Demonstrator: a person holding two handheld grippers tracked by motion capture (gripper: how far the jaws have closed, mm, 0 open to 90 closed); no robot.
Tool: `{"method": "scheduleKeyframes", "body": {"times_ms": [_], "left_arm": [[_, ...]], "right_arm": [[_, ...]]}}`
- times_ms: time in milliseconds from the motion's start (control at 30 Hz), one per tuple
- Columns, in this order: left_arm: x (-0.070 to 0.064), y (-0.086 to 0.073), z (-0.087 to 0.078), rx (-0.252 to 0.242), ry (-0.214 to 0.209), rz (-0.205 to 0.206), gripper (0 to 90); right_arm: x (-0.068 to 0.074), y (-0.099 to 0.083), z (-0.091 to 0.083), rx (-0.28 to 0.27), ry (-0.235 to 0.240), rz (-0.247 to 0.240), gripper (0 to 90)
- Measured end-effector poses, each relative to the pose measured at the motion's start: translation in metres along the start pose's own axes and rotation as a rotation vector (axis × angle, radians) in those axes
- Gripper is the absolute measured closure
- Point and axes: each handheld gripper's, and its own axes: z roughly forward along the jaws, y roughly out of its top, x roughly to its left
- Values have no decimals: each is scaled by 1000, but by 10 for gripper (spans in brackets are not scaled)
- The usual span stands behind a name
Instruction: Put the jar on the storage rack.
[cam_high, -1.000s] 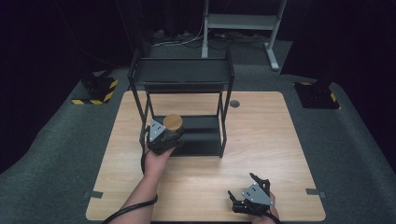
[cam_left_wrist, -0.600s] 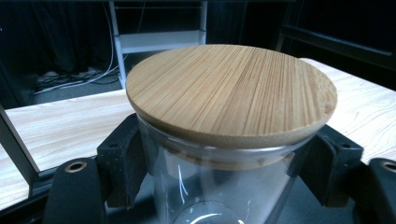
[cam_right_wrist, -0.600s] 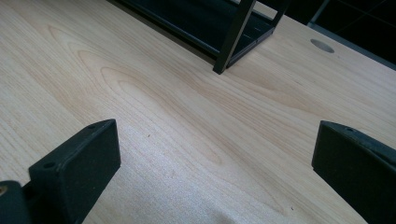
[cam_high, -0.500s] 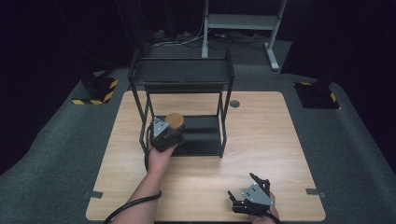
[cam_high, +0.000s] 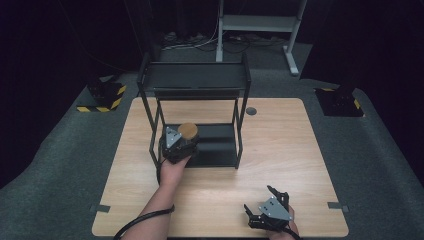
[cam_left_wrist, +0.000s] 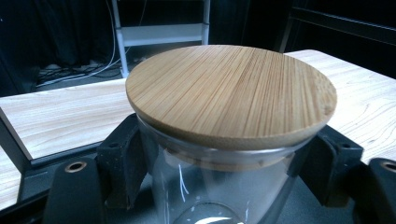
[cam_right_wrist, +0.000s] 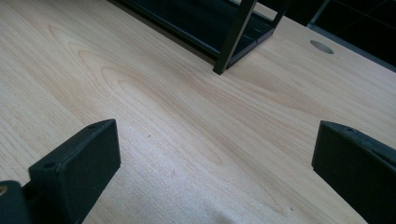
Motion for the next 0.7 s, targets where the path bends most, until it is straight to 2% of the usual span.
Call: {"method": "scheduleKeyframes", "body": {"times_ms": [200, 467, 700], "left_arm": [[-3, -2, 0, -2, 2, 20, 261], [-4, -4, -1, -6, -3, 20, 253], [-1, -3, 0, 9, -17, -11, 238]], "right_arm": [[0, 0, 0, 1, 0, 0, 3], [0, 0, 0, 1, 1, 0, 3], [0, 0, 0, 0, 1, 0, 3]]}}
